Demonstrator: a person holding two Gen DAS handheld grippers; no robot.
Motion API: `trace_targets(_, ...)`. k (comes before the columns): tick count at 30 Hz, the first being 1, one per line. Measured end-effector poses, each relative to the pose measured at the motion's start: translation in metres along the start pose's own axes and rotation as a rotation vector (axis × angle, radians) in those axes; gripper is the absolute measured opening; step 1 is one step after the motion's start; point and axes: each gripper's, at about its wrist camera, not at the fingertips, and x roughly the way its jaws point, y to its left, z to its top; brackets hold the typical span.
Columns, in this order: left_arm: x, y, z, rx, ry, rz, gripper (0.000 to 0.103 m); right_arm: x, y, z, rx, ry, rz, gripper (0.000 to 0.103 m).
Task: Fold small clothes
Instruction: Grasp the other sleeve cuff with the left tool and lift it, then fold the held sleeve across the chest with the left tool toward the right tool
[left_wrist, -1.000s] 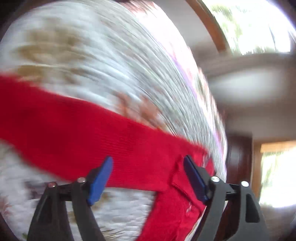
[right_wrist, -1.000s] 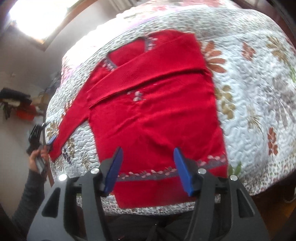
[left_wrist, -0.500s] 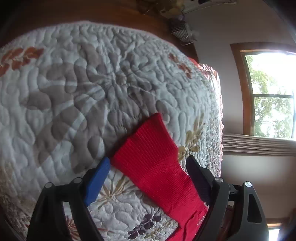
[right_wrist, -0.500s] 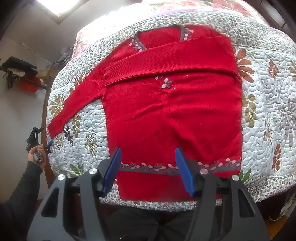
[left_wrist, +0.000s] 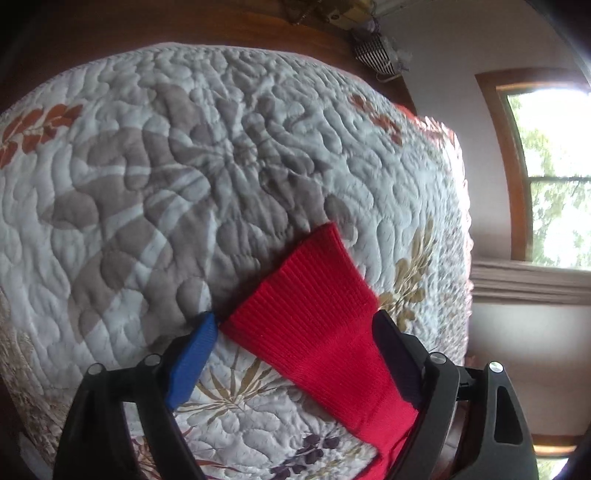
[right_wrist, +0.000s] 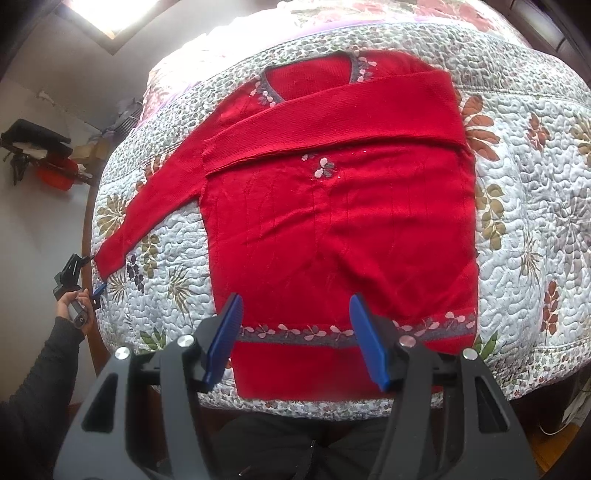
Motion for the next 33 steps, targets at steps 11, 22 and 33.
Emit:
trace_targets(11, -0.047, -0.110, -0.014, 0.238, -0.047, -0.122, 0.007, -0.010, -0.016, -0.001, 0.021, -0.037, 0.034, 0.060)
trace_targets(22, -0.114, -0.345, -0.143, 0.734, -0.073, -0.436, 0.007, -0.029, -0.072, -0.003, 0.115, -0.106, 0.066, 0.060)
trace_targets(33, -0.030, -0.447, -0.336, 1.059, 0.159, -0.477, 0.007, -0.048, -0.155, -0.002, 0.244, -0.181, 0.073, 0.060)
